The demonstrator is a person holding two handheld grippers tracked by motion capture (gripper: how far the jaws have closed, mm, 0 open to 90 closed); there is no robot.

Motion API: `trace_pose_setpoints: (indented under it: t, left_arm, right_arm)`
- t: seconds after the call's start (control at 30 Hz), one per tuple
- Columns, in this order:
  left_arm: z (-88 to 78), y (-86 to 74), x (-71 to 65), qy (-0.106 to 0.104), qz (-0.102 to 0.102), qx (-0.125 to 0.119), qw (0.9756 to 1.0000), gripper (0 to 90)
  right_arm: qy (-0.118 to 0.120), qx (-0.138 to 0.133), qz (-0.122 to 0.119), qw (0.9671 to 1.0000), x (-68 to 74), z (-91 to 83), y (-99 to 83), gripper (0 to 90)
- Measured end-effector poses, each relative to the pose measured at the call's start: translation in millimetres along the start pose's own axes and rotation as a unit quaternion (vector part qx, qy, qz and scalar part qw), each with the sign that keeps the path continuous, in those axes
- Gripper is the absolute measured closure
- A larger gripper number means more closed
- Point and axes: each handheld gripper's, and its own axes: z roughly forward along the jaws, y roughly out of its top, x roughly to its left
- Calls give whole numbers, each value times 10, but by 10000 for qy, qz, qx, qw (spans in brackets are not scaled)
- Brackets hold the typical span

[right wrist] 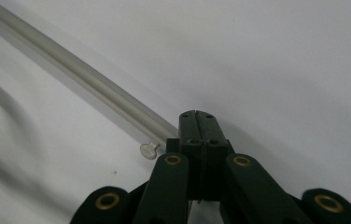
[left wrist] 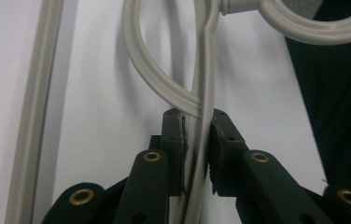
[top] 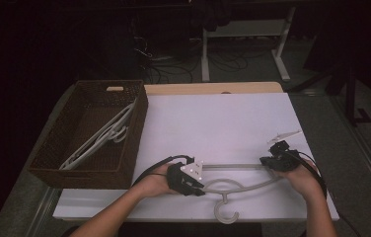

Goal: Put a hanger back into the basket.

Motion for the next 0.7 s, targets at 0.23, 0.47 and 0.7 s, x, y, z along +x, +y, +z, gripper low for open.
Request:
trace_pose_setpoints:
  t: [0.23, 0.47, 0.7]
  left_arm:
    - [-68, -27, 13, 174, -163, -5, 9997, 813]
    - [-292, -155, 107, 554, -663, -134, 9962, 815]
    - [-573, -202, 225, 893, -1352, -644, 9847, 815]
  right_arm:
    - [30, -470, 14, 9989, 78, -85, 160, 795]
    - [57, -892, 150, 9959, 95, -222, 215, 677]
    - [72, -999, 139, 9949, 127, -247, 190, 525]
